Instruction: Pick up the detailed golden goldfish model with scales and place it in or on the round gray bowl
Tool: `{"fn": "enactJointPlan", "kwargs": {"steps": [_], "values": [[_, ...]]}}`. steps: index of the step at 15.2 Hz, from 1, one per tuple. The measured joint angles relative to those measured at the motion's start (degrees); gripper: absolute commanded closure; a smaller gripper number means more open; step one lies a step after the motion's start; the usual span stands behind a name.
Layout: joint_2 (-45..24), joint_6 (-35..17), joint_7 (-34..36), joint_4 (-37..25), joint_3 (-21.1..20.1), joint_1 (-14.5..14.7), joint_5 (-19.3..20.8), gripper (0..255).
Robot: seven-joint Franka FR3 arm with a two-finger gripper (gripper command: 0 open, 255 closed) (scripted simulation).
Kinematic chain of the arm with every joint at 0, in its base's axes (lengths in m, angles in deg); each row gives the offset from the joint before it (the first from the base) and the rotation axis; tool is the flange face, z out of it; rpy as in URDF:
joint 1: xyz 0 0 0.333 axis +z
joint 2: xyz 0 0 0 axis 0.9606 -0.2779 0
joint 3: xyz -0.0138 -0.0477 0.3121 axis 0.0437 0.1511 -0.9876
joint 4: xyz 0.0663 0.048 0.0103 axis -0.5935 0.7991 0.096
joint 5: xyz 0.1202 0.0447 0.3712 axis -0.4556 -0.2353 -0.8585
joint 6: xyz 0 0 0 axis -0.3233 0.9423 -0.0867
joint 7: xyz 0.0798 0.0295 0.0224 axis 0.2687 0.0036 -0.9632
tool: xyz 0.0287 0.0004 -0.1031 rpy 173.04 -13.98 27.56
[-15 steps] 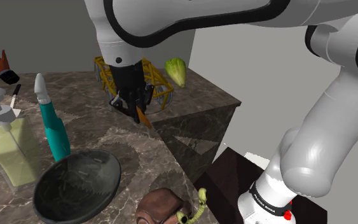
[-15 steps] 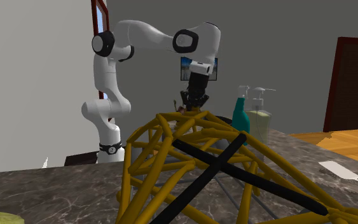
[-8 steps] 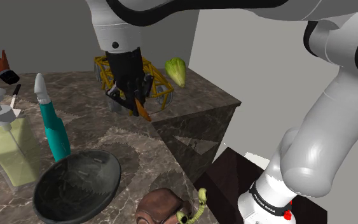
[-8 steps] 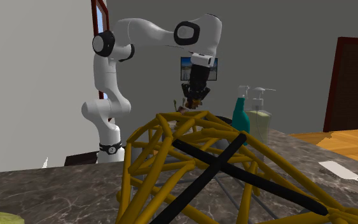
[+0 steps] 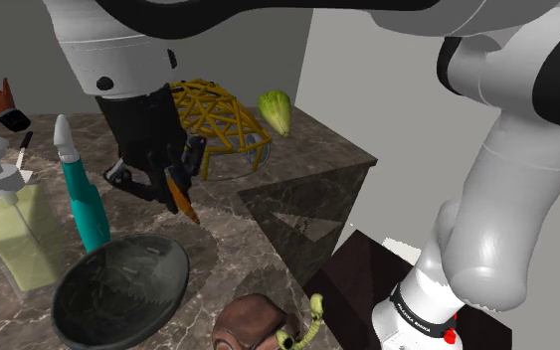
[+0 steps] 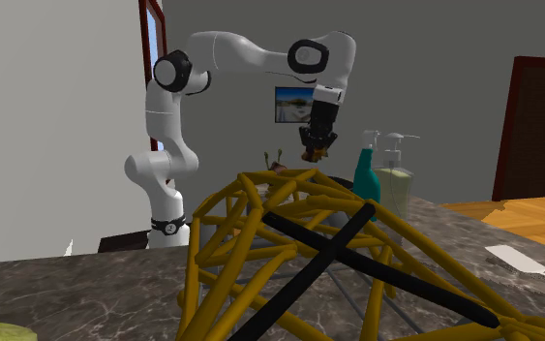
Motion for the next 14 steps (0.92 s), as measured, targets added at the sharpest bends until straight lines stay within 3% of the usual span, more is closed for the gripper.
{"fn": "enactJointPlan", "kwargs": {"steps": [6, 14], "values": [[-11.5, 3.9, 9.8, -13.5, -2.6, 8.2, 4.6, 255], [-11.7, -1.6, 10.8, -8.0, -2.7, 8.2, 4.6, 255]]}}
